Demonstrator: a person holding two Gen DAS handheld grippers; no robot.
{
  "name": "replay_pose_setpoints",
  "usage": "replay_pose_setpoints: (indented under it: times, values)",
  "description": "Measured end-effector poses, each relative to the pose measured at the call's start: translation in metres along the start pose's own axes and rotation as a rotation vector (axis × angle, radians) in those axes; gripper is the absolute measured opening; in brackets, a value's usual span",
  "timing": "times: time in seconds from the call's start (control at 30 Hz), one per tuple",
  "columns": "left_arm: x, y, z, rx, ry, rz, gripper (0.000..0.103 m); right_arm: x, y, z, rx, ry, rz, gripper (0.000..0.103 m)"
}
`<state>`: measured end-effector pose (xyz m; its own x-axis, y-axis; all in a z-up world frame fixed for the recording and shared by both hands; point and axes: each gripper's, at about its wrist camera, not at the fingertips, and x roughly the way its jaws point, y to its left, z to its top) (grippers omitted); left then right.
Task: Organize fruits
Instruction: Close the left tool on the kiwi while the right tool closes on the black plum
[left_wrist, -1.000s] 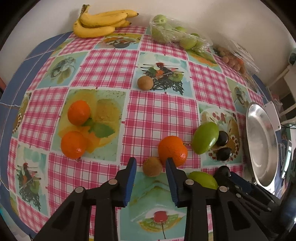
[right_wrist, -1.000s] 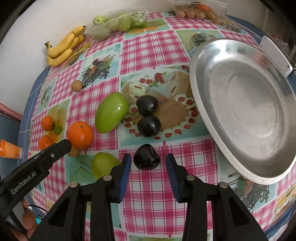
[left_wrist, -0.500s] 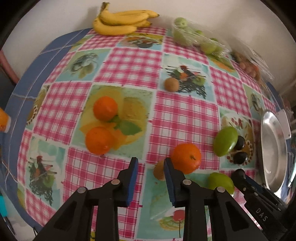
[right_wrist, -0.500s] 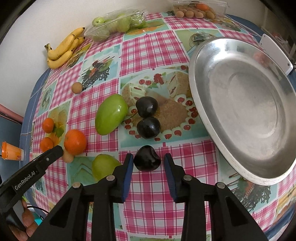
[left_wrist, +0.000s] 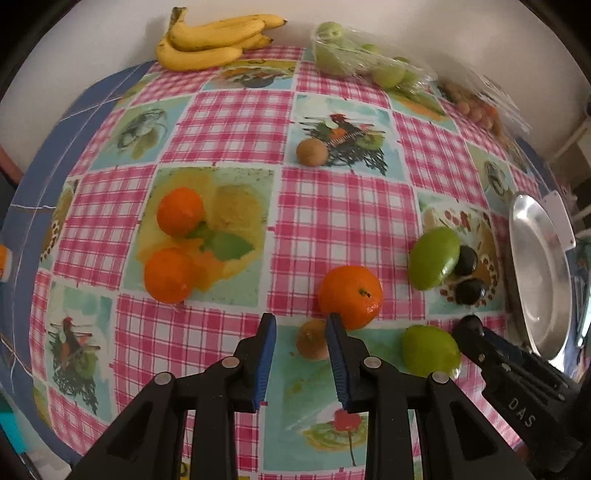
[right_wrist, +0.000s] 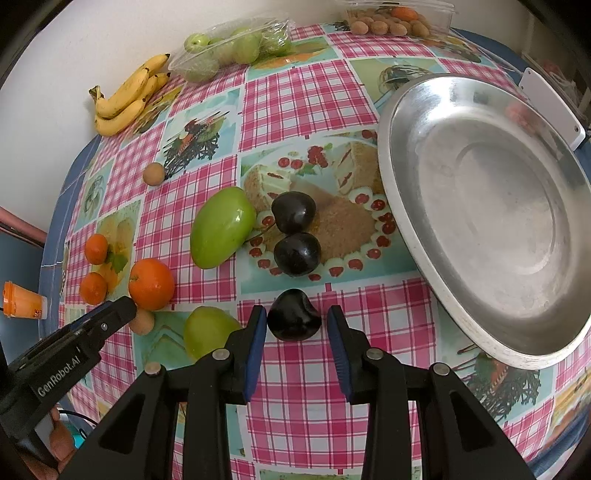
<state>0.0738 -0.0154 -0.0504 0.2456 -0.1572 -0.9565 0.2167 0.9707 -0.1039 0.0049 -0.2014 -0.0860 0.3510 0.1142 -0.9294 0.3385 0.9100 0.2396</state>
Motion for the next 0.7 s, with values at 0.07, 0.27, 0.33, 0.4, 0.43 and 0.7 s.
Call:
replay_pose_setpoints:
  times: [0.07, 0.27, 0.33, 0.4, 0.43, 0.7]
  values:
    - [-0.001, -0.003, -0.004, 0.008, 0.008, -0.035, 0.029, 0.000, 0.000, 0.000, -0.001, 0.000, 0.000, 0.034]
    - [0.003, -0.007, -0.006, 0.031, 0.027, -0.040, 0.029, 0.001, 0.001, 0.000, -0.005, 0.003, 0.011, 0.031]
    - [0.007, -0.005, -0.007, 0.031, 0.041, -0.038, 0.028, 0.001, 0.000, 0.000, -0.002, 0.004, 0.015, 0.031]
    - [0.009, -0.005, -0.007, 0.030, 0.050, -0.039, 0.027, 0.000, 0.000, 0.000, -0.001, 0.003, 0.017, 0.030]
    - [0.009, -0.004, -0.007, 0.028, 0.047, -0.041, 0.027, 0.000, 0.000, 0.000, -0.002, 0.002, 0.013, 0.030]
    - [-0.003, 0.005, -0.007, 0.011, 0.018, -0.072, 0.026, -0.009, -0.002, 0.001, 0.012, -0.017, 0.021, 0.030]
